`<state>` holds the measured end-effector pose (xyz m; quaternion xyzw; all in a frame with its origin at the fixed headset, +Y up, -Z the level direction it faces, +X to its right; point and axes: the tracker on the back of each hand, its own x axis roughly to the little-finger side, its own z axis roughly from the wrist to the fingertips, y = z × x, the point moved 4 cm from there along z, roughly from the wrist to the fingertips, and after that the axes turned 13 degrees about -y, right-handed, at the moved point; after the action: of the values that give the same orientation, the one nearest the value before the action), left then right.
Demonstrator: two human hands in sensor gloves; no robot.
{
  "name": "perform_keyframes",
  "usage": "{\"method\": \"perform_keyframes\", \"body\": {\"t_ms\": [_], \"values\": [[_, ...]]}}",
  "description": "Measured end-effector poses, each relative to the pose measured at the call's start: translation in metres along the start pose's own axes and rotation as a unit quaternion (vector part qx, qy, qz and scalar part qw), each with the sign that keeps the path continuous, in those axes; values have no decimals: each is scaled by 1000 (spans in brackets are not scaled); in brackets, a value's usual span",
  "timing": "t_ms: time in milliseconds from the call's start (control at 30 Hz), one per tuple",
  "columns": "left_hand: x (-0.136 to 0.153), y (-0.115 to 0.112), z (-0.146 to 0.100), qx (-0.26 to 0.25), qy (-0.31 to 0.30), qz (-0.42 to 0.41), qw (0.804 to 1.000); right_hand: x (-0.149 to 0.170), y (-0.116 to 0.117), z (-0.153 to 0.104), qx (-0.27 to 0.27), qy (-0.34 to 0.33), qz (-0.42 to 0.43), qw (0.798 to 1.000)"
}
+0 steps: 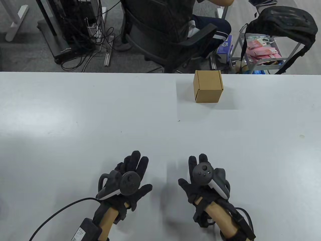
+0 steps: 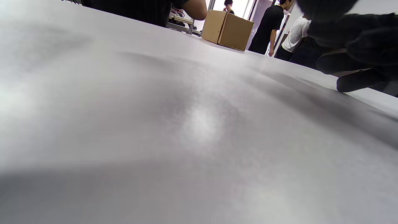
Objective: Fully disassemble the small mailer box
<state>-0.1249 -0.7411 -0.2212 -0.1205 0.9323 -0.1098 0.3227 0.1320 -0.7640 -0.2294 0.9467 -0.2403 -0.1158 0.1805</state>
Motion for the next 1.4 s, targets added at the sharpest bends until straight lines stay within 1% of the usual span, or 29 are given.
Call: {"method": "perform_keyframes", "body": {"t_ms": [133, 267, 400, 500, 867, 933, 1033, 1133, 1267, 1400], "values": [[-2, -3, 1, 7, -4, -1, 1000, -1, 0, -2, 2, -3, -6, 1000], [-2, -1, 1, 3, -4, -1, 1000, -4, -1, -2, 5, -8, -11, 1000], [-1, 0, -1, 3, -4, -2, 1000, -3, -2, -2, 9, 0, -9, 1000], [0, -2, -1, 11, -3, -9, 1000, -2, 0, -2, 6, 6, -13, 1000], [1, 1, -3, 3, 0, -8, 1000, -1, 3, -1, -5, 16, -41, 999], [3, 0, -3, 5, 3, -11, 1000, 2, 0, -1, -9, 23, -46, 999], [8, -1, -2, 10, 12, -14, 1000, 10, -8, 1, 7, 47, -47, 998], [11, 0, -3, 9, 16, -16, 1000, 16, -11, 3, 2, 59, -43, 997], [11, 1, -4, 6, 17, -13, 1000, 26, -16, 15, -13, 83, -72, 994], [11, 1, -4, 8, 17, -14, 1000, 37, -21, 24, -21, 102, -65, 992]]}}
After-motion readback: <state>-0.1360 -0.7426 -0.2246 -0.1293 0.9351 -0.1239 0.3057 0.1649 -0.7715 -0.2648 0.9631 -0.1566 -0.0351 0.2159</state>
